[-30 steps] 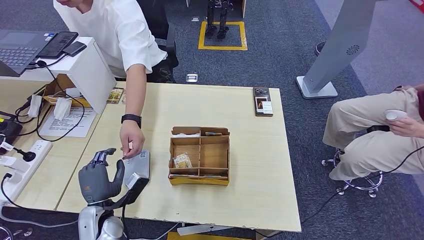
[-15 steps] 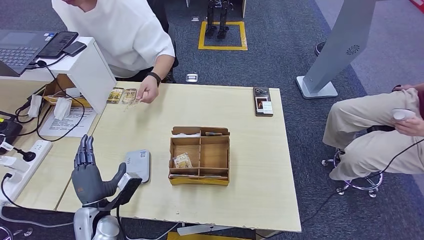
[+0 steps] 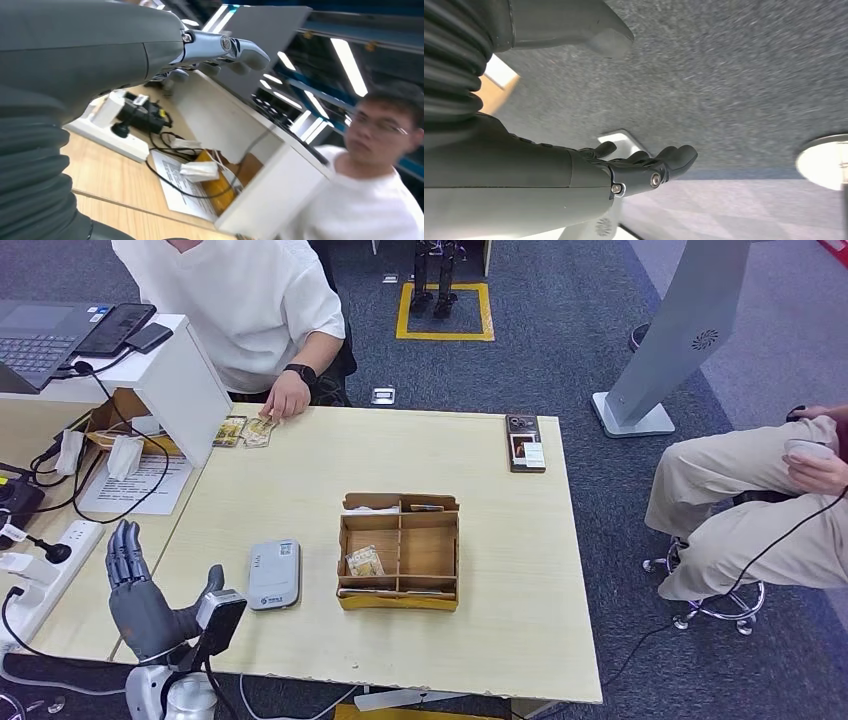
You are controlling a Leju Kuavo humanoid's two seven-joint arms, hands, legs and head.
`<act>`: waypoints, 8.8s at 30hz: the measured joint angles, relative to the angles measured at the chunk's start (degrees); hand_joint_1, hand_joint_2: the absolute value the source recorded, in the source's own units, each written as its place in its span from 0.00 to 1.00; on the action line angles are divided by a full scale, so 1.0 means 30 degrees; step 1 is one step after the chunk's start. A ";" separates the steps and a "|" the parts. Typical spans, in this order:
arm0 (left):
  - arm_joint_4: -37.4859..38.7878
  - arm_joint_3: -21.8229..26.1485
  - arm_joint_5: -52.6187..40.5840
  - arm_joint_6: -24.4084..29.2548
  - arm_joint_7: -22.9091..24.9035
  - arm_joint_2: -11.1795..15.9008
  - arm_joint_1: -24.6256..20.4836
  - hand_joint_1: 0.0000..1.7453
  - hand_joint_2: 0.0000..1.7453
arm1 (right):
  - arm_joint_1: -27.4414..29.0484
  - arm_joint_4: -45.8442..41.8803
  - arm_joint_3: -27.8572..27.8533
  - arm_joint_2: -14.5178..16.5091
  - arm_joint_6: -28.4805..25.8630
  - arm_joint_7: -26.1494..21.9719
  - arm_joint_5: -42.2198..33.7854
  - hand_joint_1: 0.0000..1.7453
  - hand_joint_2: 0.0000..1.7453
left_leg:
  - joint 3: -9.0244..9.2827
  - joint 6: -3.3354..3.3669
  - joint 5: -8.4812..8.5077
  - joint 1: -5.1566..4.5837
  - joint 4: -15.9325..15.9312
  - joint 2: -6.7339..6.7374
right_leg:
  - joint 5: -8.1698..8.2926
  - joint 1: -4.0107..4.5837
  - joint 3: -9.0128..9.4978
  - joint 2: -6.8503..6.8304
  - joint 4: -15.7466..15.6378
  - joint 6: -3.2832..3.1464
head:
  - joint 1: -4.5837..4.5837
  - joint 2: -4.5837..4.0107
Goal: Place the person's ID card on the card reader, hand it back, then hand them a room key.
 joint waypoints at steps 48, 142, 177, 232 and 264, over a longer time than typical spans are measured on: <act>-0.2222 -1.2716 0.8425 -0.1441 -0.0245 0.0645 0.0965 0.00 1.00 | 0.0470 -0.0576 -0.0015 0.0612 0.0000 0.1069 -0.1459 0.00 1.00 | -0.0024 0.0022 -0.0016 -0.0005 0.0007 -0.0021 | -0.0003 -0.0002 -0.0005 -0.0026 -0.0007 0.0005 | -0.0004 0.0000; 0.2390 -1.9235 -1.3467 -0.0616 1.4987 0.3557 -0.0781 0.00 1.00 | 0.0512 0.0765 -0.0015 -0.0029 0.0000 0.0825 -0.0578 0.00 1.00 | -0.0019 0.0022 -0.0016 -0.0004 0.0006 -0.0017 | -0.0005 -0.0002 -0.0005 -0.0022 -0.0007 0.0006 | -0.0002 0.0000; 0.2799 -1.9235 -1.3469 -0.0421 1.6147 0.3763 -0.0933 0.44 1.00 | 0.0511 0.0757 -0.0015 -0.0033 0.0000 0.1013 -0.0804 0.00 1.00 | -0.0020 0.0022 -0.0016 -0.0004 0.0005 -0.0016 | -0.0005 -0.0002 -0.0006 -0.0022 -0.0007 0.0006 | -0.0004 -0.0002; 0.4971 -1.8761 -1.3469 -0.0246 1.9227 0.3874 -0.1329 0.05 1.00 | 0.0502 0.0925 -0.0015 -0.0259 0.0000 0.0838 0.0012 0.00 1.00 | -0.0021 0.0021 -0.0014 -0.0002 0.0004 -0.0019 | -0.0005 0.0000 -0.0003 -0.0025 -0.0005 0.0005 | 0.0000 0.0000; 0.0583 -1.7749 -1.3475 -0.0237 1.9384 0.5335 -0.0839 0.00 1.00 | 0.0488 0.0931 -0.0015 -0.0259 0.0000 0.0962 -0.0068 0.00 1.00 | -0.0022 0.0022 -0.0014 -0.0002 0.0004 -0.0018 | -0.0005 -0.0001 -0.0005 -0.0024 -0.0004 0.0005 | -0.0004 0.0002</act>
